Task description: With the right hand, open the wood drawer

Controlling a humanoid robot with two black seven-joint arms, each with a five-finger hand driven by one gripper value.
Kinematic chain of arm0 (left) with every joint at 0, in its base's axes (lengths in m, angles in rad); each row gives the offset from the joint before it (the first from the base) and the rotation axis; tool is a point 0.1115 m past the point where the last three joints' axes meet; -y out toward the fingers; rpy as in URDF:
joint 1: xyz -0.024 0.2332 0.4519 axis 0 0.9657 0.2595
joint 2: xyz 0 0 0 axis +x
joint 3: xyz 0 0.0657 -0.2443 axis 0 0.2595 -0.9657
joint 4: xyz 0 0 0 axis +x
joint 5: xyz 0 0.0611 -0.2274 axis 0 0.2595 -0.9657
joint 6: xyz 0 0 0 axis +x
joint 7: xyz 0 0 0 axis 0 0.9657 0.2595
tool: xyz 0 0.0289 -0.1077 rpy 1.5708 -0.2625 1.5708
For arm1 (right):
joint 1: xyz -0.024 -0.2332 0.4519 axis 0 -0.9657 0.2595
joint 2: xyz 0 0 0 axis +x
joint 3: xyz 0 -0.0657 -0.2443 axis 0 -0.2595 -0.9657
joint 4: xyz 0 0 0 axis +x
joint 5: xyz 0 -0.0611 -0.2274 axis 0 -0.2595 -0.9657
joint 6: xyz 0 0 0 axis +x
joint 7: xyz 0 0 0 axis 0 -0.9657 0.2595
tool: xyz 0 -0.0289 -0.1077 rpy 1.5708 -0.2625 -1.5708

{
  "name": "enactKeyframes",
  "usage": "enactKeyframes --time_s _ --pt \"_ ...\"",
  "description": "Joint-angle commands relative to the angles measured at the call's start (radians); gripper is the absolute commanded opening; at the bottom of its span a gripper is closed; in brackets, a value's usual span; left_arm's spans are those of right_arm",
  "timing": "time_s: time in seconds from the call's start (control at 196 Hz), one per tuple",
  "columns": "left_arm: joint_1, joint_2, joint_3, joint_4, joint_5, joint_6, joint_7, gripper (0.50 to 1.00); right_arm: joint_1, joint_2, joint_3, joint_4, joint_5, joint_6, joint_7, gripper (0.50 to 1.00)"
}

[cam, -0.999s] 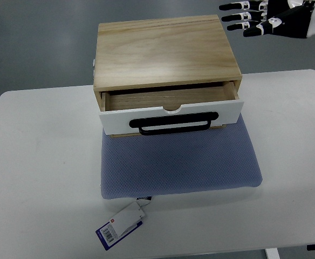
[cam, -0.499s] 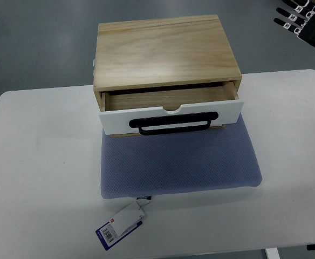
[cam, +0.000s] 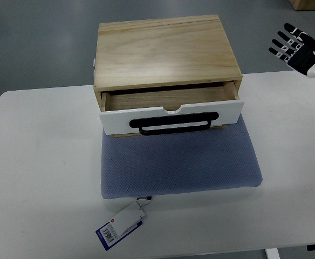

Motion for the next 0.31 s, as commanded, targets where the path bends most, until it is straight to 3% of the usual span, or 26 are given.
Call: enactKeyframes --time_s 0.0,0.301 --pt "0.0 0.0 0.0 0.0 0.0 0.0 0.0 1.0 -0.008 0.0 0.0 -0.002 -0.078 0.01 0.001 0.956" --pt "0.0 0.0 0.0 0.0 0.0 0.0 0.0 1.0 -0.035 0.001 0.0 -0.001 -0.101 0.018 0.001 0.956"
